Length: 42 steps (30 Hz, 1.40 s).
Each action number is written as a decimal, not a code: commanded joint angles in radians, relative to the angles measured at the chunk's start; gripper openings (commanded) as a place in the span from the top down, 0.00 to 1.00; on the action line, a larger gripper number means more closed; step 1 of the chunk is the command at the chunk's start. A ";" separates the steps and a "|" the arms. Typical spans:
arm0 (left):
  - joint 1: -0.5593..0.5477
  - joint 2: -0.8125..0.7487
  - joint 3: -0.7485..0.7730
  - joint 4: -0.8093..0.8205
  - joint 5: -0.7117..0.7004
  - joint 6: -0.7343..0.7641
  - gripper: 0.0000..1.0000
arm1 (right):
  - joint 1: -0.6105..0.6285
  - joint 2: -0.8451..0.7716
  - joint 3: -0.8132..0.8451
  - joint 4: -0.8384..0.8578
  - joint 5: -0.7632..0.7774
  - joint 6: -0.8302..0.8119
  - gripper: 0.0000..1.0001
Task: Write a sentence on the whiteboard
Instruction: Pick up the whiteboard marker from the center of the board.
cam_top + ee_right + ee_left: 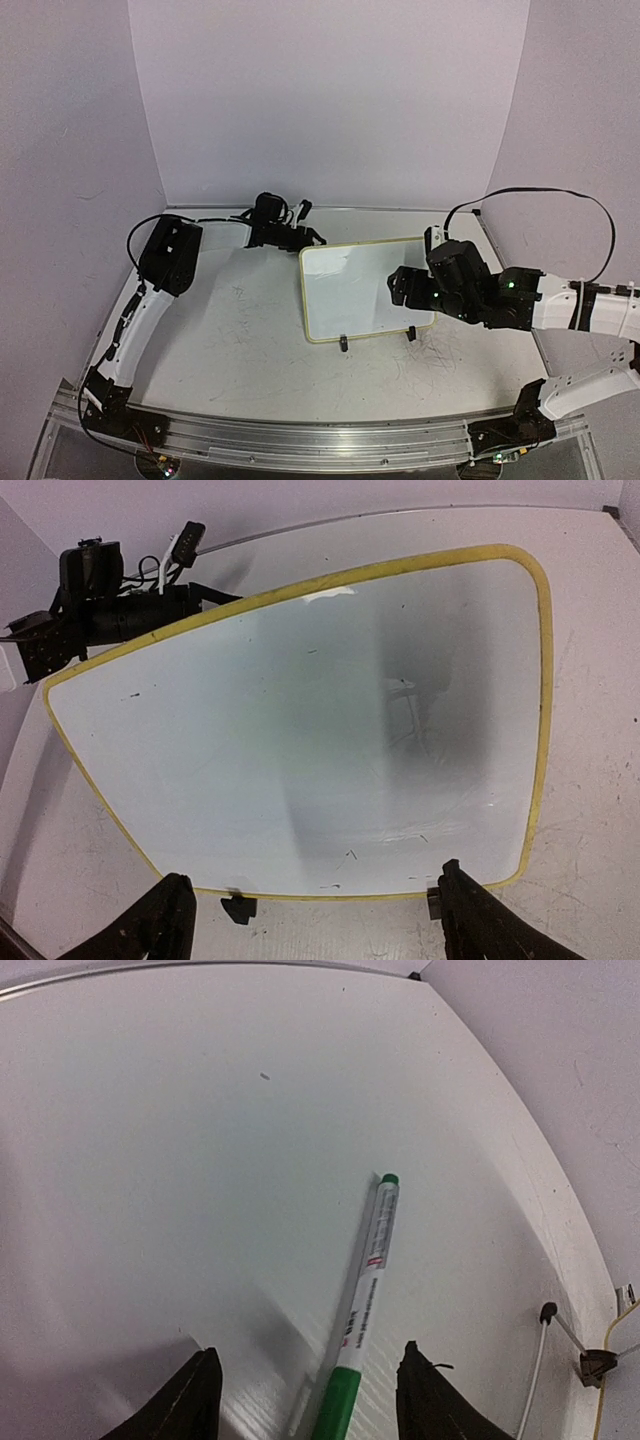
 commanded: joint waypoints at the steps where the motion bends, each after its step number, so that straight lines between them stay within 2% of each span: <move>1: -0.014 -0.104 -0.116 -0.137 -0.086 0.086 0.41 | 0.000 -0.001 0.030 0.024 0.001 -0.003 0.16; 5: -0.035 -0.177 -0.202 -0.142 -0.178 0.127 0.40 | 0.000 -0.003 0.026 0.024 -0.004 -0.002 0.16; 14: -0.132 -0.123 -0.156 -0.144 -0.286 0.302 0.24 | 0.000 -0.001 0.027 0.026 -0.009 -0.001 0.16; 18: -0.170 -0.079 -0.129 -0.155 -0.464 0.336 0.24 | 0.000 -0.001 0.028 0.026 -0.009 -0.003 0.16; 20: -0.175 -0.068 -0.133 -0.163 -0.515 0.342 0.28 | 0.000 -0.006 0.027 0.026 -0.006 -0.005 0.16; 25: -0.188 -0.084 -0.193 -0.165 -0.644 0.377 0.55 | 0.000 -0.009 0.024 0.025 0.003 -0.011 0.16; 30: -0.192 -0.135 -0.259 -0.164 -0.688 0.385 0.71 | 0.000 -0.008 0.035 0.026 0.016 -0.030 0.16; 37: -0.191 -0.245 -0.413 -0.164 -0.721 0.364 0.86 | 0.000 -0.042 0.045 0.034 0.038 -0.071 0.15; 42: -0.176 -0.353 -0.554 -0.155 -0.767 0.288 0.95 | 0.000 -0.077 0.058 0.033 0.044 -0.135 0.14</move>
